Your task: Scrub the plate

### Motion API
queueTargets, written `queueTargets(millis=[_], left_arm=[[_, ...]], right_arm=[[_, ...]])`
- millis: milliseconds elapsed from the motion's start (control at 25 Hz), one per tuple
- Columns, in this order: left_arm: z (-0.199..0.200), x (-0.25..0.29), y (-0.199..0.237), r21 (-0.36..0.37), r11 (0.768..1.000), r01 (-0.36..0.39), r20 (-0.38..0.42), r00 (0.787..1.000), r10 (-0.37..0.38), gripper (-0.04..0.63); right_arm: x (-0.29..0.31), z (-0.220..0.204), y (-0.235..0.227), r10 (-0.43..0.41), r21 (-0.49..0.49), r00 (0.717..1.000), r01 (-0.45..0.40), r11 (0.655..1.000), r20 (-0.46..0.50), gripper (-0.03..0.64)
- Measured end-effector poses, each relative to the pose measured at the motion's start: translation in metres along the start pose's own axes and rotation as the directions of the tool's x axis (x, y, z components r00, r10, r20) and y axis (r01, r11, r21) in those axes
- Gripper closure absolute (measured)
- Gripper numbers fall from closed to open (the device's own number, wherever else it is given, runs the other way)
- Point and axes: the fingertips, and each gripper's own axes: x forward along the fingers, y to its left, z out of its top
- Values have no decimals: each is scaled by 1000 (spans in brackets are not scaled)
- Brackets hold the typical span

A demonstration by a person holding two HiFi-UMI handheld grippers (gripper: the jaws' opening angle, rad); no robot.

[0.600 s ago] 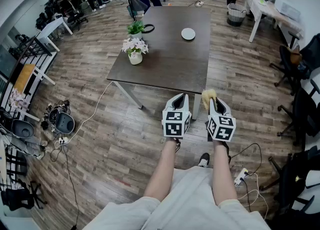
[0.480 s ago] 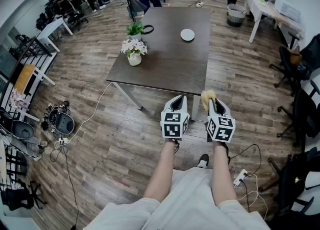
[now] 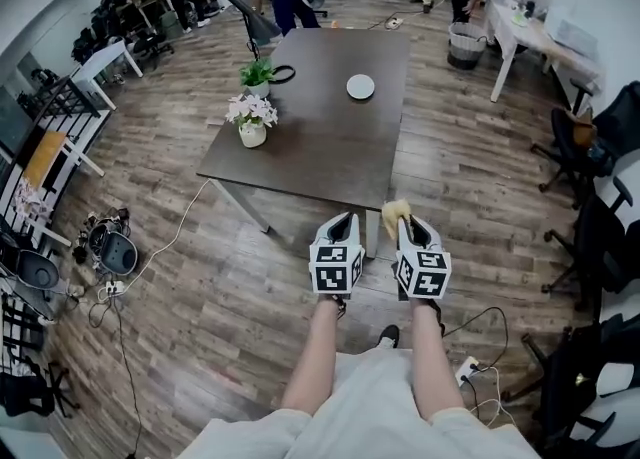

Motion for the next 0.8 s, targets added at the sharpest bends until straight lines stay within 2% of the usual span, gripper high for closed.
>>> queueTargets(millis=[240, 440, 600, 800], left_arm=[[-12, 7, -17, -46, 998, -38, 17, 999, 38, 594], [-13, 11, -22, -2, 998, -56, -8, 998, 56, 594], [-1, 15, -12, -15, 995, -94, 8, 996, 94, 594], [5, 37, -6, 8, 995, -103, 10, 995, 103, 594]], right_arm=[[-4, 2, -14, 90, 0, 996, -90, 996, 16, 540], [2, 11, -37, 116, 54, 993, -118, 992, 34, 538], [9, 21, -47, 145, 90, 987, -150, 985, 65, 540], [28, 26, -56, 155, 98, 985, -162, 982, 77, 540]])
